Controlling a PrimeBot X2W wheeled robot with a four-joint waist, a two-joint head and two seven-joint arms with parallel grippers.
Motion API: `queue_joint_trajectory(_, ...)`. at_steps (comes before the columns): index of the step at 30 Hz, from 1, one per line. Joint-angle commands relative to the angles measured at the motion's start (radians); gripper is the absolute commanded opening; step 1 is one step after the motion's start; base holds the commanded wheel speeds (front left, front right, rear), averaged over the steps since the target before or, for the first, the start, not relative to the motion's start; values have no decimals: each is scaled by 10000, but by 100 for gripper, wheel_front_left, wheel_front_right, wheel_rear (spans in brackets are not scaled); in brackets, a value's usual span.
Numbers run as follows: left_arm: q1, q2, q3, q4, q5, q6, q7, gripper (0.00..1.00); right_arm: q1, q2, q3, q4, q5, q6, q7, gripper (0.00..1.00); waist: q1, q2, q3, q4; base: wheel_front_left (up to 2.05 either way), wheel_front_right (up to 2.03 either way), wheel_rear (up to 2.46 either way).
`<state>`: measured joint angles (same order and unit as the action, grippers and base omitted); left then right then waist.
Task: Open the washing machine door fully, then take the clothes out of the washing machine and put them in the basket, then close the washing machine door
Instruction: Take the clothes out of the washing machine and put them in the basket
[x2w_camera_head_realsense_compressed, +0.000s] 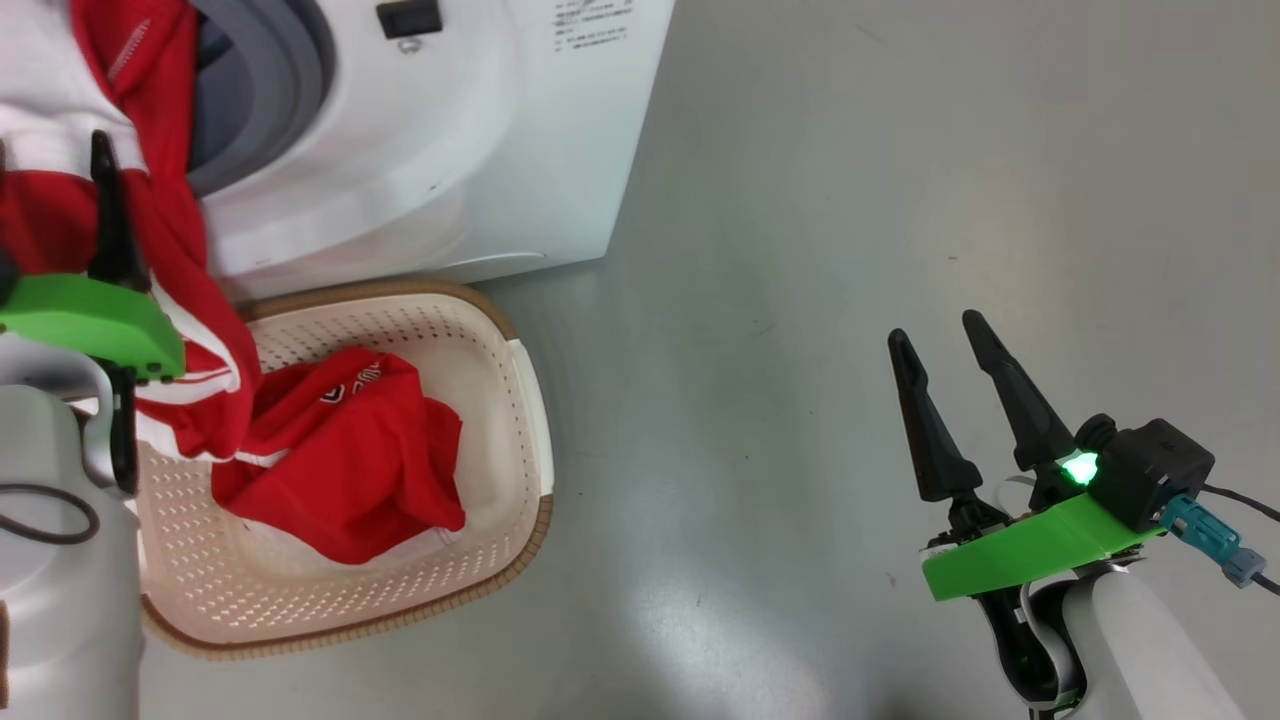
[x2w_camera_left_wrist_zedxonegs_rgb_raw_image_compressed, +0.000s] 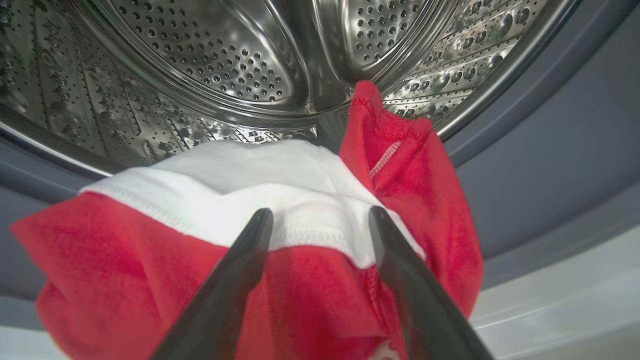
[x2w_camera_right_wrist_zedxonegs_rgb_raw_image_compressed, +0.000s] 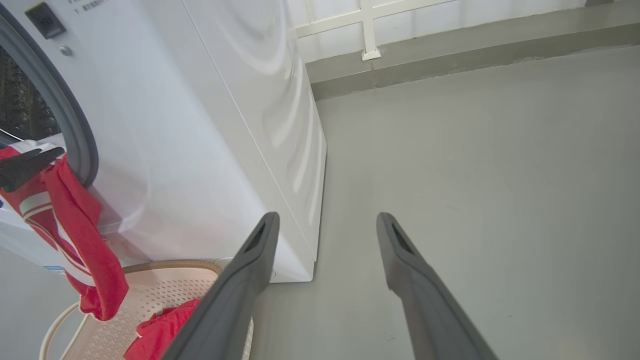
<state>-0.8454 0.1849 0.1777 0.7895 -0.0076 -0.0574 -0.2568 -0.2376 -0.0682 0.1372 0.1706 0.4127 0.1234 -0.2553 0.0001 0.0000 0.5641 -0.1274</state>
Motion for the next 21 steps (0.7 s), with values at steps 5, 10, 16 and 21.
queue_joint_trajectory(5,-197,679,98,128,125,265,-49,100,-59,17,246,-232,5,73,-65,100,-1,0,150,-140,0,0,0)
queue_joint_trajectory(10,-337,834,81,263,76,355,-49,100,-106,32,260,-260,-17,73,-65,100,-1,0,212,-196,0,0,0)
queue_joint_trajectory(16,-348,900,58,238,-2,364,-49,27,-135,41,252,-264,-31,73,-65,100,-1,0,221,-210,0,0,0)
queue_joint_trajectory(21,-265,901,72,148,-104,351,-49,0,-156,45,225,-266,-28,73,-65,100,-1,0,221,-204,0,0,0)
